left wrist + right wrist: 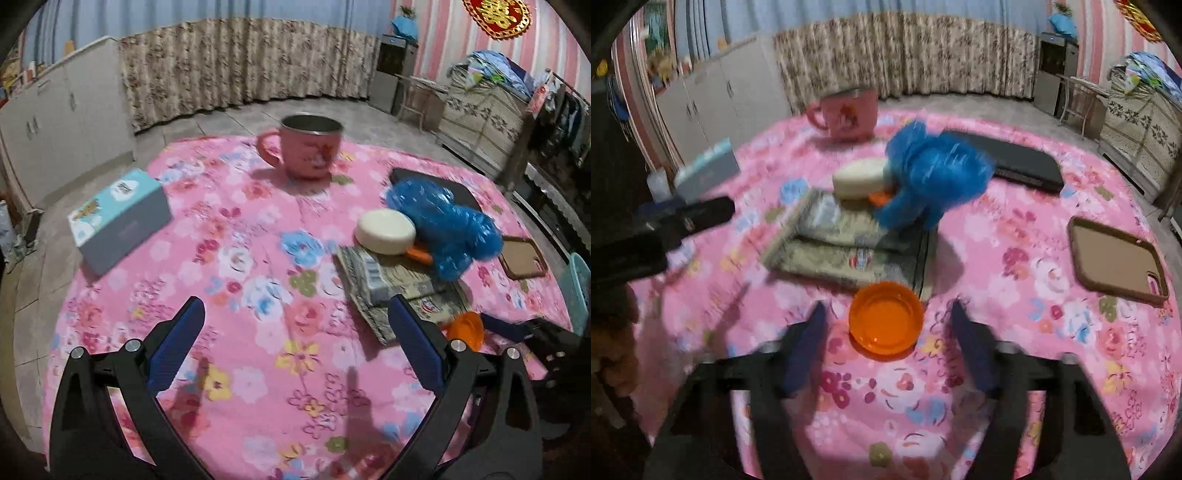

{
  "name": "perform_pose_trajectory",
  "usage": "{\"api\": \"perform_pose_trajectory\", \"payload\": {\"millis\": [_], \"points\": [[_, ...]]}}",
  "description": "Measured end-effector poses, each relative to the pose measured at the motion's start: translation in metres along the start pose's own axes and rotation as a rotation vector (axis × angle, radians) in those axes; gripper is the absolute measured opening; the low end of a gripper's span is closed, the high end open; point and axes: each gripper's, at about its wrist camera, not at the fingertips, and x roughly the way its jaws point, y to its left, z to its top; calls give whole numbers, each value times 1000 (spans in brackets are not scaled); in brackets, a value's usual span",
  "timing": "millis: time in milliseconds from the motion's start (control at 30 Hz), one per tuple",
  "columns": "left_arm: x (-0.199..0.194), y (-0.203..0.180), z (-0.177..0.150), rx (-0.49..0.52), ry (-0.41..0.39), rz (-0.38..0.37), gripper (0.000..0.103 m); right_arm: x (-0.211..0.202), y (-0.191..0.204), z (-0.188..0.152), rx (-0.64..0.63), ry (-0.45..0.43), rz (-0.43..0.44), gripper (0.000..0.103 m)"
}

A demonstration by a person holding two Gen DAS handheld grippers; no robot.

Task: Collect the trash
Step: 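Move back to the bed and grasp the orange plastic lid with the right tool, then grasp the folded banknotes with the left tool while the right tool lifts the orange lid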

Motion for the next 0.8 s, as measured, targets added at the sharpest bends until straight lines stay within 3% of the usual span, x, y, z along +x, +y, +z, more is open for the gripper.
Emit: {"api": "perform_pose_trajectory", "payload": {"millis": [33, 233, 333, 400, 533, 567, 733, 767, 800], "points": [[1, -2, 0, -1, 4, -12, 96, -3, -1, 0, -6, -3, -4, 40], [16, -28, -3, 61, 43, -43, 95, -40, -34, 9, 72, -117, -27, 40], [30, -39, -7, 81, 93, -74, 85, -48, -49, 11, 119, -136, -23, 40], [39, -43, -10, 86, 128, -97, 60, -51, -54, 11, 127, -142, -17, 40], [43, -47, -9, 77, 127, -116, 38, -55, -56, 11, 123, -151, -22, 40], [44, -46, -8, 65, 126, -124, 28, -56, -57, 11, 123, -153, -18, 40], [40, -48, -6, 62, 97, -135, 9, -58, -58, 13, 132, -168, -16, 40], [36, -48, -5, 60, 80, -133, 0, -60, -59, 12, 132, -170, -15, 40], [32, -48, -4, 64, 70, -137, 0, -61, -59, 13, 134, -173, -16, 40]]}}
